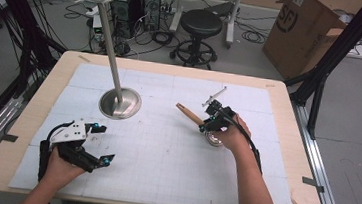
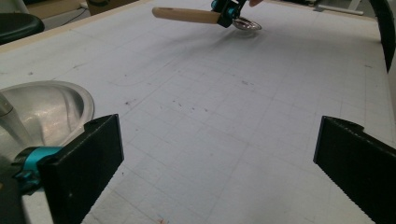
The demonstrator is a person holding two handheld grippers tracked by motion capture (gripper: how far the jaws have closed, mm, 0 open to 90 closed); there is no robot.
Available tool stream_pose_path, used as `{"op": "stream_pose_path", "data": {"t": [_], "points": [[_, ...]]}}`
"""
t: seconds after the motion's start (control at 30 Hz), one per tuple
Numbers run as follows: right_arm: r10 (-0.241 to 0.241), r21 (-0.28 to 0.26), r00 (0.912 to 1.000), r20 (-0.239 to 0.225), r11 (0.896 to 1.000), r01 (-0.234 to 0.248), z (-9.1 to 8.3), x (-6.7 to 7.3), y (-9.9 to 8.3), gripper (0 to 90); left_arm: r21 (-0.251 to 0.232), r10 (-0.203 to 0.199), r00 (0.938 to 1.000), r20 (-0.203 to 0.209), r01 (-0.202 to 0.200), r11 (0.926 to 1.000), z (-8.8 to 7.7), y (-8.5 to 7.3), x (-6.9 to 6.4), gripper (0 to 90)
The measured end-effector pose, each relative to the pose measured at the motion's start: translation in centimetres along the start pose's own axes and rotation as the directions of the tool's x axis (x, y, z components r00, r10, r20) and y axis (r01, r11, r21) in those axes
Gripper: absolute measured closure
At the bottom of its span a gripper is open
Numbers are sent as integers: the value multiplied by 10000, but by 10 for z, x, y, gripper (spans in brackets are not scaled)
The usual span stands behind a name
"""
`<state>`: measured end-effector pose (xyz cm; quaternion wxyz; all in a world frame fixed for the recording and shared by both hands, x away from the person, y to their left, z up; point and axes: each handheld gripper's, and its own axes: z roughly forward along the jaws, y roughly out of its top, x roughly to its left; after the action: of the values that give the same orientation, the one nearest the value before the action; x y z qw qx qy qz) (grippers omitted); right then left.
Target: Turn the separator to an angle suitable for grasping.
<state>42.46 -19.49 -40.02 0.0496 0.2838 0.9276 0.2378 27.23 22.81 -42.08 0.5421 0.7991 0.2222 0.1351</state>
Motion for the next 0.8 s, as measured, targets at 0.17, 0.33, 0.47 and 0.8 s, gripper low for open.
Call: {"op": "stream_pose_path", "data": {"t": [0.17, 0.33, 0.47, 0.8], "points": [[-88, -699, 9998, -189, 9975, 75, -9, 1, 0, 694, -10, 6, 10000, -13, -6, 10000, 0, 0, 0, 21], [-197, -1451, 9990, -403, 9893, 136, -22, 2, 0, 693, 0, -24, 10000, 0, 24, 10000, 0, -1, 0, 21], [-169, -1915, 9990, -415, 9815, 86, -32, 3, -2, 693, -18, -19, 10000, 57, 19, 10000, 2, -1, 2, 21], [-370, -2747, 9978, -550, 9613, 205, -46, 10, -3, 694, -175, -130, 9996, 270, 135, 9998, 8, -1, 6, 21]]}}
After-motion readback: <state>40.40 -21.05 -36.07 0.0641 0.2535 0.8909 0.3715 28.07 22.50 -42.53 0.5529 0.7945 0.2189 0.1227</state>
